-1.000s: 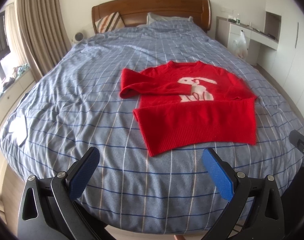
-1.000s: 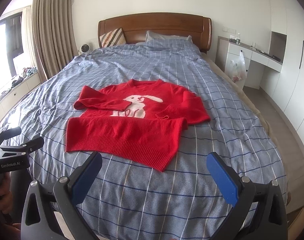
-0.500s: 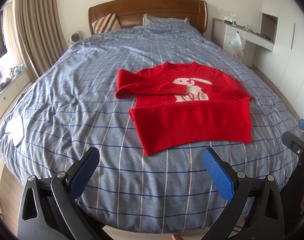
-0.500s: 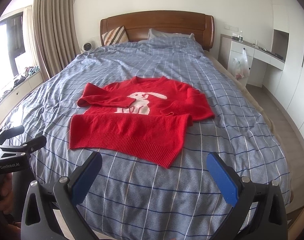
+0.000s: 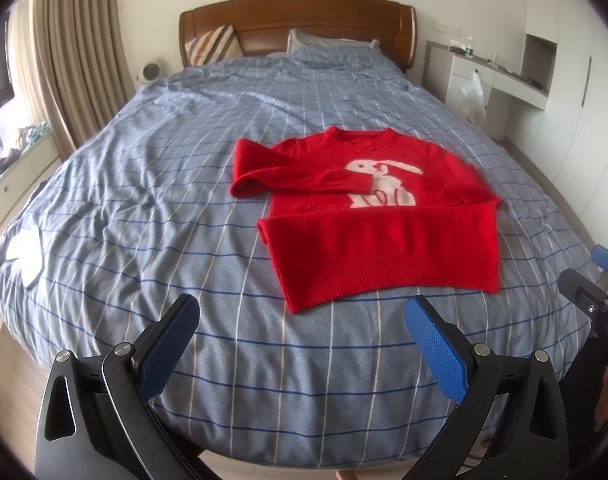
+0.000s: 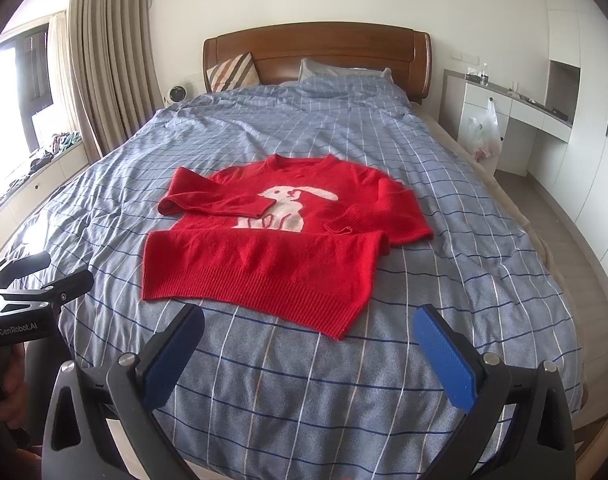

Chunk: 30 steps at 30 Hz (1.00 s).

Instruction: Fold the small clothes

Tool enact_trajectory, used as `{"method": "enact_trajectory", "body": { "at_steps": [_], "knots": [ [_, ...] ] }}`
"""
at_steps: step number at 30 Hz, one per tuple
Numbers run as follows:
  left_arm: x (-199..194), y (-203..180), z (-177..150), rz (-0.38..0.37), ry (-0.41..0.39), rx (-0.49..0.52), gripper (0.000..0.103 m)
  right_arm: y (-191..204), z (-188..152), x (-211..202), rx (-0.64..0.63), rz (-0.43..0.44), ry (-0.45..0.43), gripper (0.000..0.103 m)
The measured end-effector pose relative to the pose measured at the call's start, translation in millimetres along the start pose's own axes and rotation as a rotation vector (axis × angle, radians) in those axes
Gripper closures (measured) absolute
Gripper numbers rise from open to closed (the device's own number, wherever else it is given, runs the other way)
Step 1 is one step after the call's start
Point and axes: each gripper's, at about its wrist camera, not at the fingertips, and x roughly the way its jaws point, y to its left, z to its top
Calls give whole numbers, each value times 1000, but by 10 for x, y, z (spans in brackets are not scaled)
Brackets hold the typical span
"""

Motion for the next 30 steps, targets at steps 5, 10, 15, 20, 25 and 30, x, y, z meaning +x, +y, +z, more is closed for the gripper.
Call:
{"method": "enact_trajectory", "body": {
  "at_steps": [5, 10, 15, 20, 25, 30],
  "knots": [
    [-12, -2, 4, 2, -3, -5, 0, 19, 6, 1, -1, 1, -2, 0],
    [1, 5, 5, 3, -3, -11, 0, 24, 3, 10, 3, 1, -3, 0],
    [28, -11, 3, 4, 6, -13, 0, 3, -8, 31, 6, 4, 7, 0],
    [35, 19, -23, 6, 8, -10, 0, 2, -13, 33, 7, 4, 7, 0],
    [46, 37, -46, 7, 10, -12, 0, 0, -21, 32, 10, 4, 8, 0],
    [49, 38, -42, 7, 10, -11, 0, -3, -19, 32, 9, 4, 8, 0]
  ]
}}
